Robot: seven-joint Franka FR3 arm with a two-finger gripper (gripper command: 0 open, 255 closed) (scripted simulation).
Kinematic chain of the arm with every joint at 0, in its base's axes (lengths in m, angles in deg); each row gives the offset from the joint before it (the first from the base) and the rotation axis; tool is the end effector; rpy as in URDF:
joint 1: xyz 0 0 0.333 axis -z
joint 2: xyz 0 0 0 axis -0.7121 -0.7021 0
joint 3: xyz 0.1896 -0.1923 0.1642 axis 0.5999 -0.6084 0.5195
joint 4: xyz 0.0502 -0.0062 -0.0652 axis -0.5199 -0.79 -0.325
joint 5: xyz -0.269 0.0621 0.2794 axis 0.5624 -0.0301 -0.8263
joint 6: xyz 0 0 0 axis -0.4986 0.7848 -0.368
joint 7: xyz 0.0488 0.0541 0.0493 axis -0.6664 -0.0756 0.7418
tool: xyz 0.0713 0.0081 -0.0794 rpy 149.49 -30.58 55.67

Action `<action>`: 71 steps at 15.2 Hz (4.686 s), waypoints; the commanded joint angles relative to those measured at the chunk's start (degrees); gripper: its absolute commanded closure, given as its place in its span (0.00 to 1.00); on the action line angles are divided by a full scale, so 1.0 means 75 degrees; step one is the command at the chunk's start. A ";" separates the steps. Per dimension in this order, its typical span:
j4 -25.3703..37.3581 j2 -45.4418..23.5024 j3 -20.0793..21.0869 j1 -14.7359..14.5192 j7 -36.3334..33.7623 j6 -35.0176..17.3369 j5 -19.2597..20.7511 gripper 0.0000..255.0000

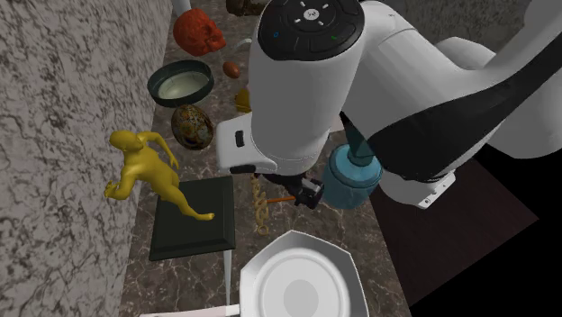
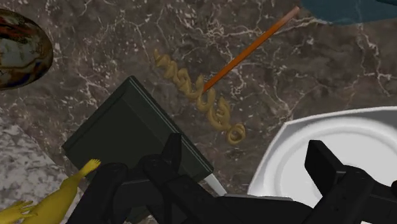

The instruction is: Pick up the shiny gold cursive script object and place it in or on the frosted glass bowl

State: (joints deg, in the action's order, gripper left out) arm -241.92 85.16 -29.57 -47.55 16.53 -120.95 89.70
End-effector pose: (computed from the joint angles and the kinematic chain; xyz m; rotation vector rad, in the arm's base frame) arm 0.3701 -0.0353 0.3646 2.9227 0.7398 -0.0175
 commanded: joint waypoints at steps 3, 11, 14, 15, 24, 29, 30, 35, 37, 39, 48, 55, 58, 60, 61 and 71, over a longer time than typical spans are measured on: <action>-0.0124 -0.1184 -0.0377 -0.0008 0.0862 -0.1351 0.0298 0.00; 0.0110 -0.3357 -0.0740 -0.0015 0.2011 -0.3318 0.0483 0.00; 0.0129 -0.3757 -0.0765 0.0014 0.1978 -0.3703 0.0525 0.00; 0.0139 -0.3894 -0.0773 0.0023 0.1967 -0.3830 0.0538 0.00; 0.0160 -0.4109 -0.0787 0.0034 0.1950 -0.4027 0.0557 0.00; 0.0160 -0.4109 -0.0787 0.0034 0.1949 -0.4027 0.0557 1.00; 0.0160 -0.4109 -0.0787 0.0034 0.1950 -0.4027 0.0557 1.00; 0.0150 -0.3975 -0.0783 0.0033 0.1976 -0.3903 0.0541 1.00; 0.0139 -0.3709 -0.0776 0.0029 0.2027 -0.3649 0.0508 1.00; 0.0135 -0.3448 -0.0770 0.0022 0.2075 -0.3392 0.0476 1.00; 0.0226 -0.2365 -0.0733 -0.0015 0.2264 -0.2222 0.0347 1.00; 0.0414 -0.1642 -0.0689 -0.0044 0.2388 -0.1315 0.0253 1.00; 0.0524 -0.1368 -0.0665 -0.0056 0.2437 -0.0932 0.0213 1.00; 0.0607 -0.1198 -0.0648 -0.0064 0.2468 -0.0680 0.0186 1.00; 0.0652 -0.1116 -0.0640 -0.0068 0.2483 -0.0555 0.0173 1.00; 0.1313 -0.1127 -0.1180 0.0224 0.3385 -0.0036 0.0212 1.00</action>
State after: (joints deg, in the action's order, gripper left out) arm -232.68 77.33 -37.24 -46.53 40.18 -120.93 91.04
